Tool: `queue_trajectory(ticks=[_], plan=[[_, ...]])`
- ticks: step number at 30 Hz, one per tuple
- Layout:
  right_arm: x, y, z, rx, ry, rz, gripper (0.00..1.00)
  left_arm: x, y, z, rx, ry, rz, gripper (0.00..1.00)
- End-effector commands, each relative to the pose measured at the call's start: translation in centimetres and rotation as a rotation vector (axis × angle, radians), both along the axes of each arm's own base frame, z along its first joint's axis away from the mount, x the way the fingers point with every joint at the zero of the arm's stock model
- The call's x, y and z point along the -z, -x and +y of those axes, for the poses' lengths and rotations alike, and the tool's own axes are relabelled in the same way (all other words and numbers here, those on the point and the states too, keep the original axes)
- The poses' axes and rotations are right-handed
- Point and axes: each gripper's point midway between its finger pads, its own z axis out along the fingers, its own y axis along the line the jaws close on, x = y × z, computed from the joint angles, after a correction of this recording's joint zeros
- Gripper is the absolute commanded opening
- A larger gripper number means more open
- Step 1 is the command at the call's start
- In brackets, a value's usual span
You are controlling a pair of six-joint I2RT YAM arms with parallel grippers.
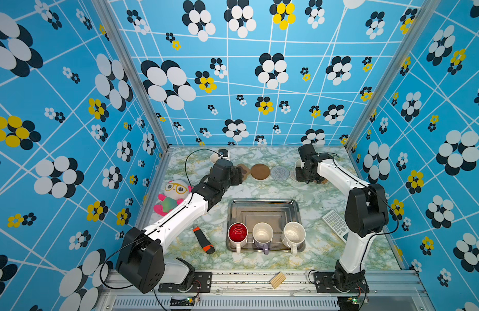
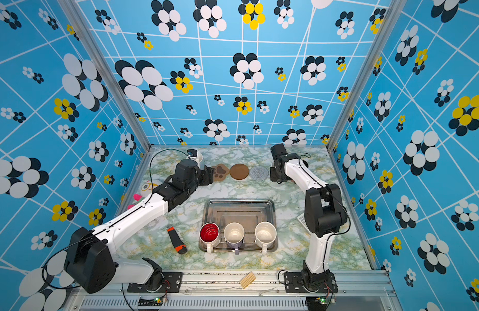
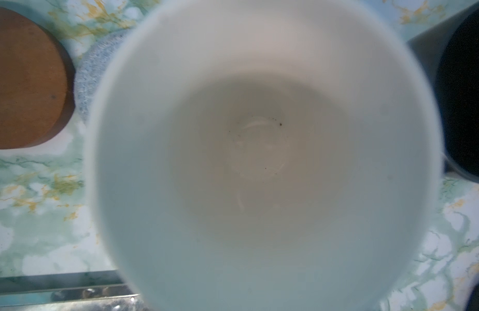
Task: Place cups on coasters
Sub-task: Place the cup on the coaster.
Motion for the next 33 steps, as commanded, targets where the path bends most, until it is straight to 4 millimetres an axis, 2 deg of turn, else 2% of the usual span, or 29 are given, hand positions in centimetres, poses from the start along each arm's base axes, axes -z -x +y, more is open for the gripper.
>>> queue_trajectory(ticks=[1,16,33], plan=[[-2.5,-2.9,0.2,0.026,-0.045,-0.109,0.0,-1.0,0.2,0.5,-0.007,0.032,-0.021,0.74],[-1.7,-5.2,0.5,0.032,-0.044,-0.101,0.0,-1.0,0.3,1.0,-0.019,0.029,-0.022,0.74],[-0.8,-4.6,0.0,0.031,-0.01,-0.063,0.0,-0.8,0.2,1.3,-0.026,0.035,-0.016,0.74]])
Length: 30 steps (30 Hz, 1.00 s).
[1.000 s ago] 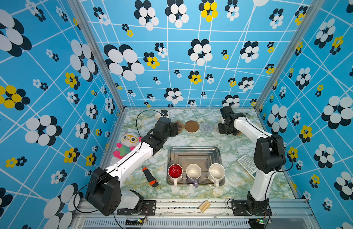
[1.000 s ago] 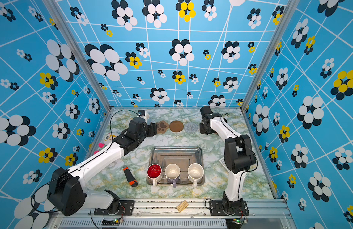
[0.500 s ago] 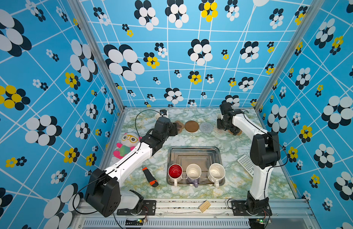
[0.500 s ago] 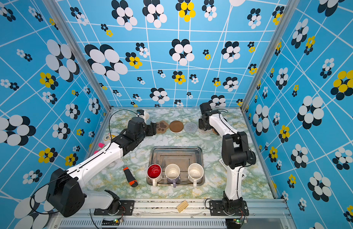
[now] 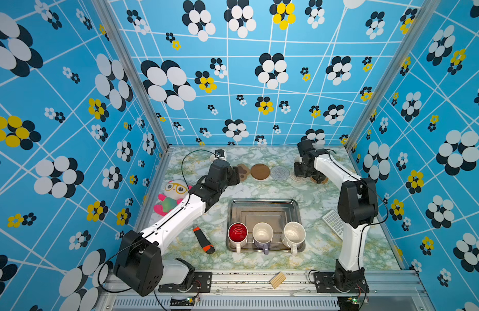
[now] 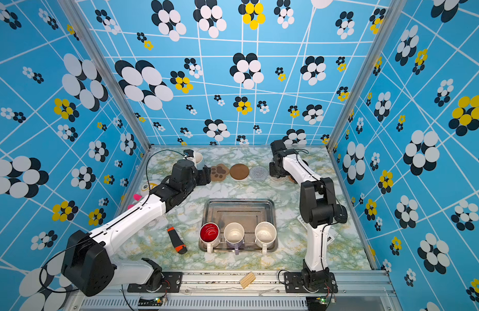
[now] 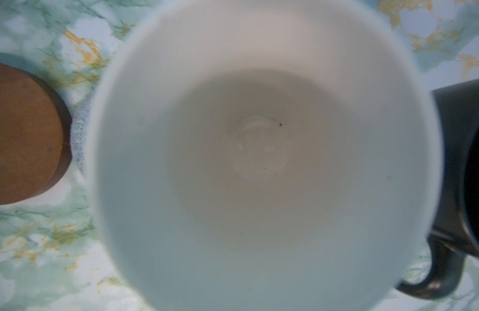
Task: Place cups on coasters
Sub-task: Place the cup on the coaster.
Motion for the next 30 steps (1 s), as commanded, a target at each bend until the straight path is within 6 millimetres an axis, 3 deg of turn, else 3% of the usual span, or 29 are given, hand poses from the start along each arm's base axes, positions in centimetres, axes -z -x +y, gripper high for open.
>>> queue_trajectory(ticks=[1,30], plan=[[-1.4,-1.0,-0.4,0.013,0.013,-0.046,0.0,-0.6,0.1,0.2,-0.002,0.017,-0.015,0.74],[0.8,-1.1,-0.7,0.034,-0.011,0.003,0.0,-0.5,0.1,0.3,-0.001,0.016,-0.009,0.74]])
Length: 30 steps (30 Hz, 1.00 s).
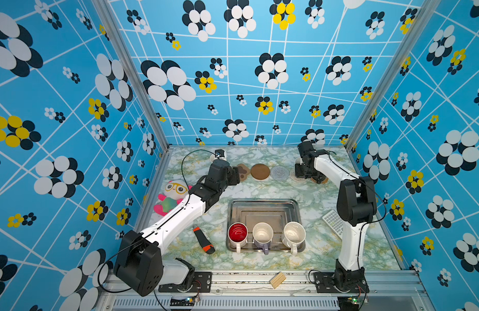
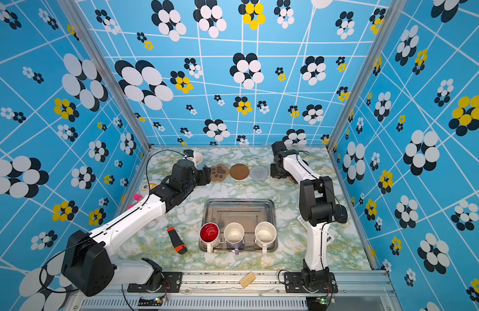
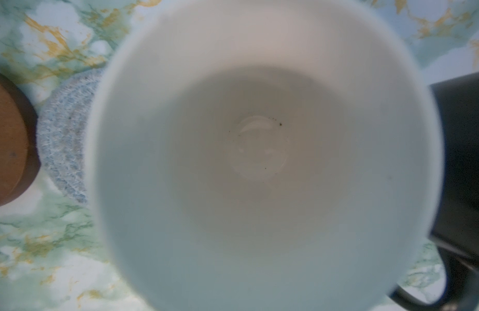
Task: Place cups on coasters
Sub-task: Place the cup on the coaster.
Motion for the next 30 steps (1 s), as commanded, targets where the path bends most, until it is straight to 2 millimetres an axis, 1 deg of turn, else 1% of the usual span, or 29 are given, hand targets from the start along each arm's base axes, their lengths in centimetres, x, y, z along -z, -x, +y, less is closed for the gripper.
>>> queue_trajectory(ticks=[1,4,5,7,9,14,21,25,30], plan=[[-0.5,-1.0,0.0,0.02,-0.016,-0.023,0.0,-0.5,0.1,0.4,-0.006,0.013,-0.01,0.74],[-0.5,-0.9,0.2,0.022,-0.03,-0.02,0.0,-0.6,0.1,0.4,-0.004,0.016,-0.011,0.74],[-0.5,-0.9,0.3,0.022,-0.033,-0.021,0.03,-0.6,0.1,0.4,-0.003,0.016,-0.01,0.74],[-0.5,-0.9,0.3,0.023,-0.035,-0.02,0.05,-0.6,0.1,0.4,-0.004,0.016,-0.011,0.74],[-0.7,-0.9,0.3,0.022,-0.037,-0.022,0.1,-0.7,0.1,0.4,-0.004,0.017,-0.012,0.74],[-1.1,-0.8,0.3,0.022,-0.04,-0.027,0.15,-0.7,0.2,0.4,-0.004,0.017,-0.012,0.74],[-1.6,-0.6,0.4,0.022,-0.049,-0.035,0.31,-0.8,0.3,0.5,-0.003,0.019,-0.015,0.74],[-1.8,-0.5,0.4,0.023,-0.051,-0.037,0.37,-0.9,0.3,0.5,-0.005,0.021,-0.016,0.74],[-2.6,-0.1,0.3,0.036,-0.06,-0.05,0.47,-1.1,0.5,0.6,-0.005,0.022,-0.02,0.74]])
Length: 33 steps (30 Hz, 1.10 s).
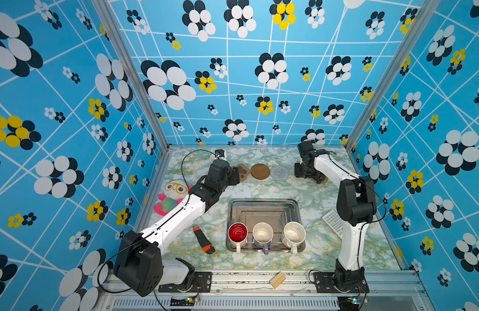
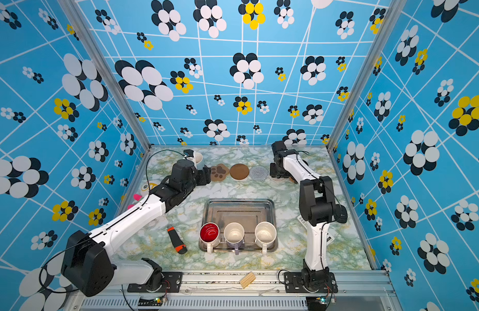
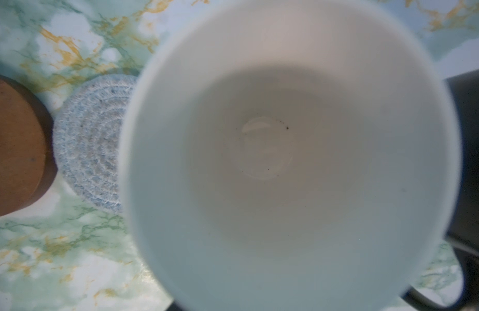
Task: Place cups on coasters
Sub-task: Place the cup on the coaster, then pick up the cup from the tray.
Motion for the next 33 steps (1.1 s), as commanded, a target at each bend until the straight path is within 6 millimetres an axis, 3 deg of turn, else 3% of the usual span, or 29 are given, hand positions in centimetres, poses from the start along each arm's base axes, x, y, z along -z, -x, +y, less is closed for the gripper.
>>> queue_trajectory(ticks=[1,10,23,33], plan=[[-2.8,0.2,-0.2,0.021,-0.027,-0.051,0.48,-0.9,0.5,0.7,-0.008,0.019,-0.018,0.74],[-5.9,2.8,0.3,0.056,-0.097,-0.131,0.64,-1.1,0.7,0.8,-0.008,0.027,-0.027,0.74],[-12.0,8.0,0.9,0.078,-0.076,-0.299,0.71,-1.4,1.1,0.6,0.005,0.056,-0.035,0.74],[-17.7,10.7,4.4,0.046,-0.174,-0.49,0.72,-1.7,1.2,-0.1,0.026,0.102,-0.028,0.74]])
